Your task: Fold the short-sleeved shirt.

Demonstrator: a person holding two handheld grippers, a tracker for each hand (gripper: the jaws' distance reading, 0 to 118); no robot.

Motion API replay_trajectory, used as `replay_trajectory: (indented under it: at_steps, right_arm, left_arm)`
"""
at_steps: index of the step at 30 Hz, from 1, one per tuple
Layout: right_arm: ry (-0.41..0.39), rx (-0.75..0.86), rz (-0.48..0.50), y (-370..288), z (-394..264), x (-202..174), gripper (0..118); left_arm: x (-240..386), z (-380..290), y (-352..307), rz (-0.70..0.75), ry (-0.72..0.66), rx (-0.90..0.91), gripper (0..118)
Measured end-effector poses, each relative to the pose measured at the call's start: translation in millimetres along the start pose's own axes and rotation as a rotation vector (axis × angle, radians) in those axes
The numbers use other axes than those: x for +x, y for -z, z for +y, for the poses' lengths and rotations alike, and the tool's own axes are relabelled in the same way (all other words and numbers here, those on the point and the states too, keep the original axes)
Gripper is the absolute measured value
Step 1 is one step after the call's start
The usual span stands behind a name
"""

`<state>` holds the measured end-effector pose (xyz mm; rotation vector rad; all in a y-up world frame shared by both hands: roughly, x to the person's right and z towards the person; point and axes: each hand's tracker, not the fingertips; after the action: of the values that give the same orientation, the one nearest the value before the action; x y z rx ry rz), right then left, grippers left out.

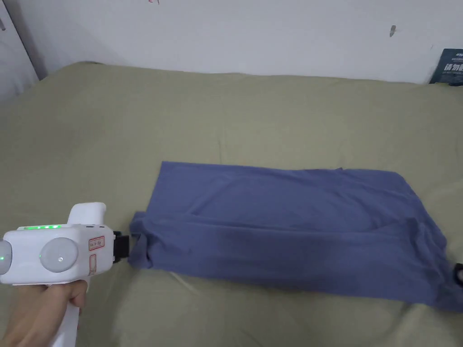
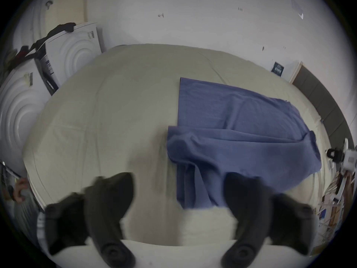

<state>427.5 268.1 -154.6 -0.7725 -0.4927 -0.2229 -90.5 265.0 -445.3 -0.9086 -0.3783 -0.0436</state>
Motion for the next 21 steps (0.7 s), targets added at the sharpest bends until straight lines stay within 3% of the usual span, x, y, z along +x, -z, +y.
replay_trajectory:
  at_steps: [8,9,10,11,12,17,18,19,20,21]
  right_arm:
    - [-0.047,0.026,0.024,-15,-29,-16,1]
    - [-0.041,0.019,0.029,-15,-31,-16,1]
    - [-0.036,0.016,0.024,-13,-32,-16,1]
    - [-0.036,0.007,0.028,-10,-32,-15,1]
    - [-0.035,0.000,0.030,-8,-32,-13,1]
    - [-0.026,-0.024,0.003,9,-33,4,1]
    - [-0.024,-0.029,-0.002,13,-31,8,1]
    - [-0.018,-0.035,-0.008,16,-29,12,1]
    - [-0.012,-0.037,-0.010,18,-28,14,1]
    - [-0.012,-0.041,-0.009,20,-27,16,1]
  left_arm:
    - [14,-17,-6,-0.002,0.009,0.038,0]
    - [13,-15,0,0.019,-0.002,0.024,34]
    - [12,-11,10,0.035,-0.023,-0.034,87]
    - [12,-10,18,0.020,-0.047,-0.063,118]
    - [12,-7,21,-0.001,-0.062,-0.057,112]
    - [21,4,58,0.028,-0.048,-0.103,110]
    - [24,4,62,0.025,-0.042,-0.110,103]
    - [29,2,61,0.022,-0.034,-0.104,88]
    - [32,1,61,0.013,-0.020,-0.106,63]
    - [35,0,60,0.006,-0.007,-0.105,18]
